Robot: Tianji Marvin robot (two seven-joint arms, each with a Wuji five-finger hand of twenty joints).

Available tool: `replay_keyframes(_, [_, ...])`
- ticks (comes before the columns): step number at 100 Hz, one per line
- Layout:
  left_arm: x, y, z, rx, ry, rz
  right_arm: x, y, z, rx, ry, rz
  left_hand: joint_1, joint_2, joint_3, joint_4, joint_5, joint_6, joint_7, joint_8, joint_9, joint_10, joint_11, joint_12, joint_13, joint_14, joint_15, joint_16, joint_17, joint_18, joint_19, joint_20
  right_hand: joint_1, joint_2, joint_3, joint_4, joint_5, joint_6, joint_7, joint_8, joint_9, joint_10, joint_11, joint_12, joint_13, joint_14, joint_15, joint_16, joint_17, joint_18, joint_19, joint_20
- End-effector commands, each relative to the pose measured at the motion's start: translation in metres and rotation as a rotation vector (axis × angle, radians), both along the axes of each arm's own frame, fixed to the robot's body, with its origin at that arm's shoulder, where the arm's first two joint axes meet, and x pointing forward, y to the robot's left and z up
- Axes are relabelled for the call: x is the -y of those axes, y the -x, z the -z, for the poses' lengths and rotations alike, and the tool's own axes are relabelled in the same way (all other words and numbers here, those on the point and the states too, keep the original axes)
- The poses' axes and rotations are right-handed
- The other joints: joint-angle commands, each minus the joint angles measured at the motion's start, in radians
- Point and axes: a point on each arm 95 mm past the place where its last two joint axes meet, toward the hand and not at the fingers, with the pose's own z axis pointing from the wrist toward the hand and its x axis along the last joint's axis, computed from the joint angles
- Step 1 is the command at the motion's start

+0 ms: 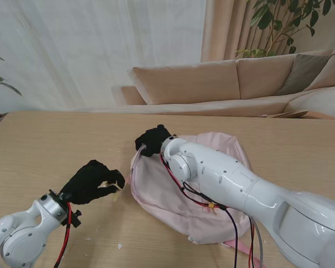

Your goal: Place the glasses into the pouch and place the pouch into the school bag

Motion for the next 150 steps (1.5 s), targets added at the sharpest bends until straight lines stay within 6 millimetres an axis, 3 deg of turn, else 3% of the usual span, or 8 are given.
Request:
replay_keyframes(1, [0.0,0.002,0.007,-0.024,-0.014,-0.002,0.002,-0.001,-0.001,-0.04,-0.022,0.036,0.043,0.074,0.034,0.028,0.052,-0.06,0.063,0.035,0.014,0.007,0.008,0.015,-0.011,0.005,0.005,0.001,-0.011,0.01,0.011,0.014,0.04,0.067,0.019,0.021,0.025,0.08,0.07,0.057,0.089,0.073,0.123,0.088,0.115,-0.002,0.094,0.053,0.062,0.007,0.083,0.007])
replay_keyframes(10, [-0.001,0.001,0.008,-0.025,-0.02,-0.012,0.008,-0.003,-0.004,-0.07,-0.058,0.086,0.044,0.076,0.035,0.029,0.052,-0.058,0.063,0.035,0.013,0.006,0.006,0.015,-0.014,0.005,0.004,0.001,-0.013,0.01,0.01,0.013,0.042,0.061,0.043,0.021,0.029,0.157,0.107,0.064,0.12,0.138,0.262,0.153,0.185,0.009,0.222,0.121,0.124,0.009,0.15,0.015])
replay_keyframes(21, [-0.002,-0.001,0.01,-0.027,-0.025,-0.023,0.016,-0.006,-0.007,-0.101,-0.114,0.155,0.045,0.076,0.035,0.03,0.052,-0.058,0.062,0.035,0.013,0.007,0.006,0.015,-0.014,0.006,0.004,0.001,-0.013,0.01,0.01,0.013,0.055,0.058,0.056,0.021,0.026,0.225,0.14,0.077,0.192,0.155,0.343,0.186,0.264,0.033,0.315,0.155,0.193,0.031,0.217,0.025])
replay_keyframes(108, [0.023,0.029,0.017,-0.091,-0.042,0.129,0.06,-0.031,-0.043,-0.133,-0.211,0.578,0.041,0.072,0.037,0.028,0.053,-0.062,0.061,0.031,0.019,0.001,-0.006,0.009,-0.006,0.001,-0.003,-0.005,-0.009,0.01,0.011,0.014,0.082,0.034,0.082,0.007,0.04,0.308,0.173,0.074,0.242,0.192,0.351,0.195,0.323,0.087,0.379,0.157,0.253,0.069,0.333,0.04])
replay_keyframes(119, [0.02,0.028,0.016,-0.082,-0.041,0.118,0.062,-0.03,-0.041,-0.137,-0.192,0.571,0.041,0.073,0.038,0.028,0.053,-0.062,0.062,0.032,0.018,0.002,-0.007,0.008,-0.007,0.002,-0.004,-0.006,-0.008,0.01,0.011,0.014,0.082,0.038,0.057,0.01,0.028,0.277,0.141,0.024,0.212,0.19,0.301,0.17,0.287,0.084,0.338,0.14,0.234,0.063,0.327,0.034])
replay_keyframes(136, [0.015,0.019,0.014,-0.066,-0.025,0.085,0.064,-0.021,-0.037,-0.139,-0.13,0.489,0.042,0.071,0.039,0.028,0.054,-0.059,0.061,0.031,0.018,0.005,-0.006,0.009,-0.01,0.005,-0.004,-0.006,-0.01,0.009,0.009,0.013,0.017,0.001,0.079,0.044,-0.17,0.144,-0.108,-0.216,-0.069,0.15,0.063,0.012,0.104,0.062,0.121,0.071,0.133,0.03,0.235,0.015])
replay_keyframes(142, [0.014,0.016,0.013,-0.058,-0.023,0.074,0.064,-0.018,-0.036,-0.127,-0.103,0.449,0.041,0.072,0.039,0.028,0.054,-0.059,0.062,0.031,0.018,0.004,-0.007,0.009,-0.01,0.004,-0.004,-0.006,-0.01,0.01,0.009,0.013,-0.032,0.023,0.106,0.115,-0.211,0.109,-0.302,-0.134,-0.186,0.129,0.022,-0.034,0.024,0.052,0.043,0.045,0.079,0.016,0.172,0.011])
replay_keyframes(150, [0.014,0.011,0.013,-0.056,-0.023,0.063,0.064,-0.013,-0.035,-0.106,-0.076,0.388,0.042,0.072,0.039,0.028,0.055,-0.059,0.063,0.031,0.018,0.005,-0.006,0.01,-0.011,0.005,-0.004,-0.006,-0.01,0.01,0.009,0.013,-0.008,-0.046,0.163,0.126,-0.329,0.032,-0.403,-0.15,-0.322,0.097,-0.051,-0.081,-0.078,0.041,-0.051,0.005,0.012,-0.002,0.082,-0.016])
